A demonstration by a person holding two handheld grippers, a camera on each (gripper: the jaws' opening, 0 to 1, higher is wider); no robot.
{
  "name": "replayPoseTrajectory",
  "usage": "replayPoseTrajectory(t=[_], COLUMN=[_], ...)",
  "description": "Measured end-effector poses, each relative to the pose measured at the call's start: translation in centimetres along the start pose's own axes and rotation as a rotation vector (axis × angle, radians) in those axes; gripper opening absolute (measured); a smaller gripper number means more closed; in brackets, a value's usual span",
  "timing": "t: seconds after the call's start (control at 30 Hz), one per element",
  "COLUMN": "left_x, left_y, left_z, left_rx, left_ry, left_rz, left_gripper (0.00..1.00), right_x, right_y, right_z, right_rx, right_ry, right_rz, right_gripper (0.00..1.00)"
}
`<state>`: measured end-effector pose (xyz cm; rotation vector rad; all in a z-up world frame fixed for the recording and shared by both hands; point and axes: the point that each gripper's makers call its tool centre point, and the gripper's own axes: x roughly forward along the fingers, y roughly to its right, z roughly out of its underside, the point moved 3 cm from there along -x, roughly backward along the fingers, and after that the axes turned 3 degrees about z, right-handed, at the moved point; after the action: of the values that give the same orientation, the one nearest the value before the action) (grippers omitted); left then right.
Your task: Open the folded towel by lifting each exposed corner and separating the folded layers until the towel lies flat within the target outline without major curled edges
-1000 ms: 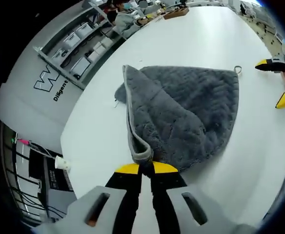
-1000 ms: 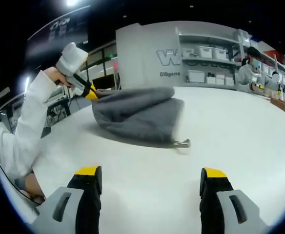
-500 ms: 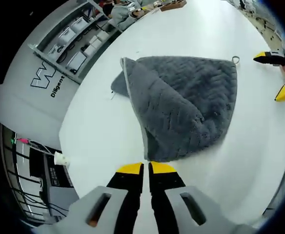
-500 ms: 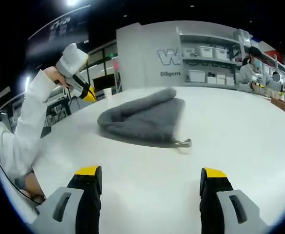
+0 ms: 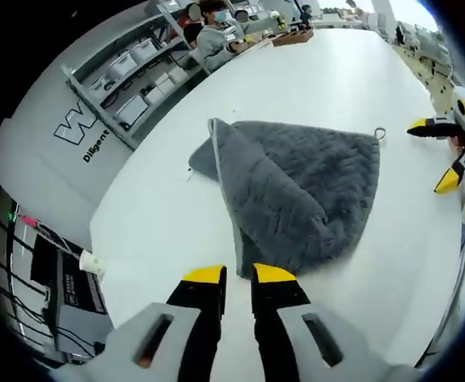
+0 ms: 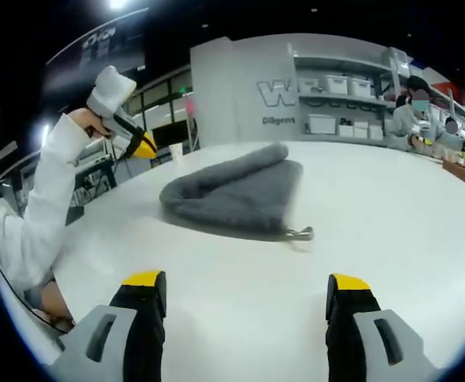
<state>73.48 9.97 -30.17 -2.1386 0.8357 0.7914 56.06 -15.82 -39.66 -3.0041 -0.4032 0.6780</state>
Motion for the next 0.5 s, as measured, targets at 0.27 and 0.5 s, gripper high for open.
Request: replayPoseTrajectory(t=[0.27,0.5], left_x=[-0.8,-1.2], left_y=[0.0,0.0], left_z=[-0.9,-2.7], left_rx=[-0.105,-0.176], left_ry=[0.186,0.317], left_rz=[0.139,0.242], left_gripper=[0.26,0.36], right_x=[0.0,0.1], right_y=[-0.1,-0.3], right_z=[0.0,-0.1], right_rx=[-0.006,-0.014], right_ry=[-0.001,-0.004], right_rz=[-0.003,-0.009], right_gripper=[0.82,0.82])
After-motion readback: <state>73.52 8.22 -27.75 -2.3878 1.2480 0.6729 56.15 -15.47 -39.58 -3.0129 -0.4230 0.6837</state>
